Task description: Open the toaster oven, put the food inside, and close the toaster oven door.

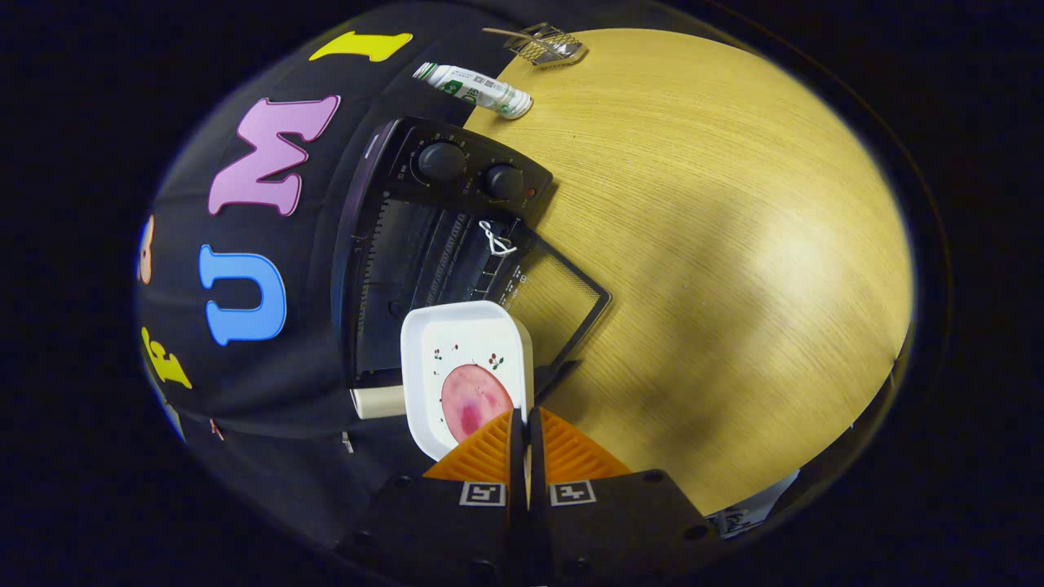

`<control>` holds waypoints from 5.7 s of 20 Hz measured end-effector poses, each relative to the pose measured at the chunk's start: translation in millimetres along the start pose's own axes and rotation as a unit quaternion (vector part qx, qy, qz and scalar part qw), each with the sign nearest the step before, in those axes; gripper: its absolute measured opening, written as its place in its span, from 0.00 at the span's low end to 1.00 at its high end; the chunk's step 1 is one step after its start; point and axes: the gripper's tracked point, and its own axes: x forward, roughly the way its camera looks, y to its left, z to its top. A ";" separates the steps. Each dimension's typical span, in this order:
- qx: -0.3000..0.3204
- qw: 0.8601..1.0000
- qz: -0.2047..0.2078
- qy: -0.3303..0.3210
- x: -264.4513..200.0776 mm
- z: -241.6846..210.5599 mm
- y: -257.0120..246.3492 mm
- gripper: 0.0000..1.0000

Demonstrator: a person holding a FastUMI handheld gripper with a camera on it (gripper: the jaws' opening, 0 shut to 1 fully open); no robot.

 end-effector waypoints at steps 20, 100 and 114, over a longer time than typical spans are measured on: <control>0.200 0.962 -0.027 -0.184 130.4 46.6 84.1 0.05; -0.514 0.840 -0.149 -0.088 78.8 -24.5 -32.8 0.99; -0.531 0.830 -0.093 -0.143 44.6 -21.1 2.3 0.99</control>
